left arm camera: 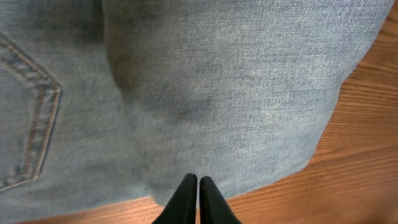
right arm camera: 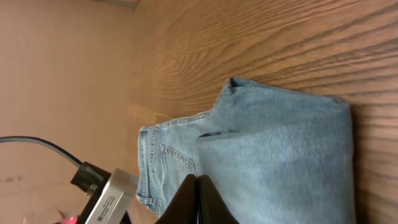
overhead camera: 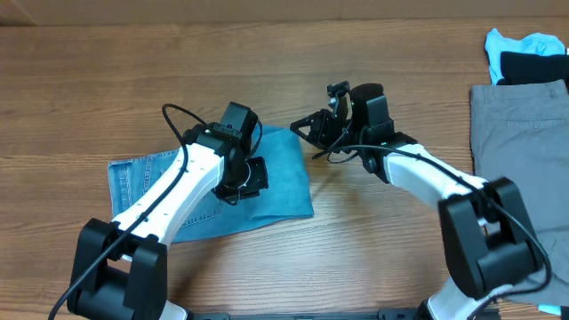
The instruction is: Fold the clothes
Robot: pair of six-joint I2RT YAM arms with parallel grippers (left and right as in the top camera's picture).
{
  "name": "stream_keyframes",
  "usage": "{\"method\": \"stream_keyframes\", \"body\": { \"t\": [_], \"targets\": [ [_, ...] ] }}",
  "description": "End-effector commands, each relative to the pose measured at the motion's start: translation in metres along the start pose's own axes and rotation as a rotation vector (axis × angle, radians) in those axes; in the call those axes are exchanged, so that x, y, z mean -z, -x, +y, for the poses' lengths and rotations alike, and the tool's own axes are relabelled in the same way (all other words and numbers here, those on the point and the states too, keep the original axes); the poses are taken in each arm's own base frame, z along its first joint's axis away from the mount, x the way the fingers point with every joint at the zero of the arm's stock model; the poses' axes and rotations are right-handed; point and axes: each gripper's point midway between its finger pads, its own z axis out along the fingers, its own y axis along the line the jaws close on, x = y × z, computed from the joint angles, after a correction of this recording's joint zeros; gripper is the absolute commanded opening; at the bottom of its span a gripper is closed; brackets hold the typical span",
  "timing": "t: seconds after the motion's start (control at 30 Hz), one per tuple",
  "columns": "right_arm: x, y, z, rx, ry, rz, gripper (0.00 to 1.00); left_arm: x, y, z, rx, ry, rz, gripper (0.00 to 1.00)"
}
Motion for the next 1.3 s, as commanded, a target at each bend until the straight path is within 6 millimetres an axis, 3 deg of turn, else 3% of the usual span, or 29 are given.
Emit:
{"method": "stream_keyframes", "body": {
  "t": [0.0, 0.23, 0.4, 0.67, 0.83, 0.93, 1.03, 1.17, 1.27],
  "targets": [
    [-0.014, -0.01, -0.001, -0.002, 0.038, 0.055, 0.04, -0.013, -0.006, 0.002, 0.036, 0.0, 0.044, 0.08],
    [-0.043, -0.026, -0.017, 0.034, 0.052, 0.087, 0.04, -0.031, -0.012, 0.007, 0.053, 0.019, 0.107, 0.07],
    [-0.056, -0.031, -0.049, -0.007, -0.024, 0.078, 0.04, -0.049, -0.017, 0.015, 0.07, 0.053, 0.162, 0.06],
    [-0.048, -0.02, -0.098, -0.13, -0.185, 0.017, 0.04, -0.063, -0.036, 0.032, 0.045, 0.112, 0.261, 0.06],
    [-0.044, -0.015, -0.115, -0.216, -0.268, -0.036, 0.04, -0.062, -0.041, 0.035, 0.022, 0.12, 0.28, 0.04],
    [-0.041, -0.014, -0.119, -0.246, -0.28, -0.044, 0.04, -0.058, -0.045, 0.047, 0.025, 0.187, 0.29, 0.04],
    [-0.041, -0.015, -0.111, -0.244, -0.251, -0.025, 0.04, -0.051, -0.045, 0.055, 0.02, 0.232, 0.275, 0.04],
    [-0.033, -0.007, -0.076, -0.133, -0.167, -0.014, 0.04, -0.029, -0.036, 0.043, -0.003, 0.183, 0.184, 0.04],
    [-0.015, 0.002, -0.041, -0.055, -0.129, -0.037, 0.04, 0.001, -0.022, 0.032, -0.036, 0.136, 0.046, 0.04]
  ]
}}
